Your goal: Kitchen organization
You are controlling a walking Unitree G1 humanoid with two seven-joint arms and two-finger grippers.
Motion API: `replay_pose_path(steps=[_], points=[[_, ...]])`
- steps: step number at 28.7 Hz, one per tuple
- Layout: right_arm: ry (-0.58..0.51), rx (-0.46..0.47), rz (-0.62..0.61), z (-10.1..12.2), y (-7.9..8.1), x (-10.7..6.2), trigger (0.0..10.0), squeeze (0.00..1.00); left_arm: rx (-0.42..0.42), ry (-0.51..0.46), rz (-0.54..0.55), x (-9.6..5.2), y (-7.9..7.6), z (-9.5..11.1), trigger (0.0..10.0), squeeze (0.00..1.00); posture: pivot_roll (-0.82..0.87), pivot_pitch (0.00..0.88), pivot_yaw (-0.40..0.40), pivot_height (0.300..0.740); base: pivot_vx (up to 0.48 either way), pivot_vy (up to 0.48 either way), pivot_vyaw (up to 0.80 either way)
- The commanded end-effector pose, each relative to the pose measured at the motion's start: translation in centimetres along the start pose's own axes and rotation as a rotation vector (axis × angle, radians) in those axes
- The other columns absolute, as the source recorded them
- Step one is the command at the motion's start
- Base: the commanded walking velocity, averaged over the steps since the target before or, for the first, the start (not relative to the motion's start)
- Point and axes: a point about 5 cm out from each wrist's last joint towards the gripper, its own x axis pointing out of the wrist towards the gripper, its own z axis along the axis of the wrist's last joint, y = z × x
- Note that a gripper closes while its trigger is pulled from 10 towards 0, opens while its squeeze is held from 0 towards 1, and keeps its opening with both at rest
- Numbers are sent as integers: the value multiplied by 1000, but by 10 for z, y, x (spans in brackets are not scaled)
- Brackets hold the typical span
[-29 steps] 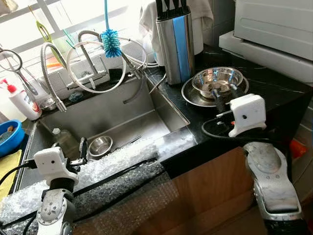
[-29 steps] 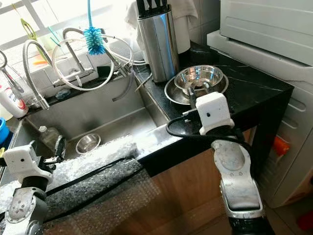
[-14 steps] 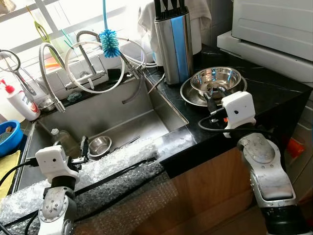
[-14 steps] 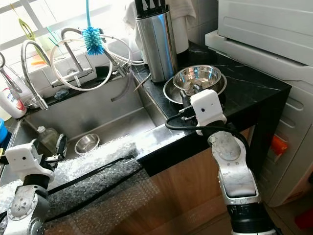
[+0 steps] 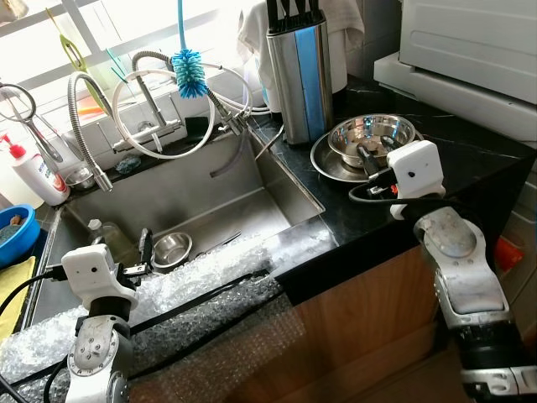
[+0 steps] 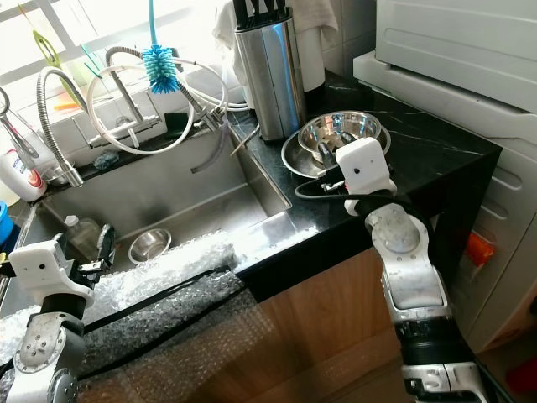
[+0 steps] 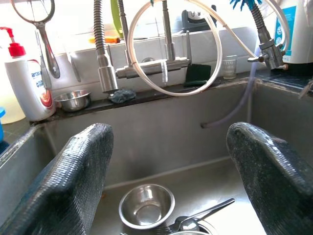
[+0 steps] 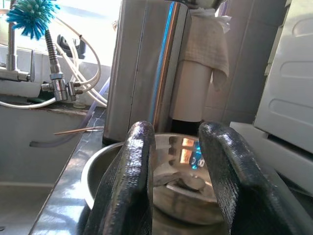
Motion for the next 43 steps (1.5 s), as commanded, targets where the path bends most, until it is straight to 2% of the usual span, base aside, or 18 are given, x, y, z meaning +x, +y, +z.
replay_pose_path(steps=[1,6,7,8,19,20,28,32,43], points=[[-28,10,33,5,6,5,10000,0,28,8,15,2,5,1,10000,0,-146,0,240,740,0,0,0],[-106,24,38,19,3,9,10000,0,26,-5,24,4,5,3,10000,0,-139,0,237,740,0,0,0],[-124,26,38,23,3,10,10000,851,26,-5,26,4,6,3,10000,0,-140,0,237,740,0,0,0],[-134,27,38,26,4,10,10000,1000,26,-5,27,4,6,3,10000,0,-140,0,237,740,0,0,0],[-165,19,84,33,15,8,10000,980,24,-1,29,4,6,3,10000,0,-143,0,238,740,0,0,0],[-160,15,111,32,20,6,10000,0,24,1,29,4,6,2,10000,0,-145,0,238,740,0,0,0],[-111,0,192,24,31,1,10000,0,23,10,26,3,5,1,10000,0,-145,0,238,740,0,0,0],[-59,-17,223,13,36,-1,10000,0,22,14,23,4,4,0,10000,0,-142,0,237,740,0,0,0],[30,-48,119,0,25,2,10000,0,23,19,16,4,4,-2,10000,0,-143,0,236,740,0,0,0]])
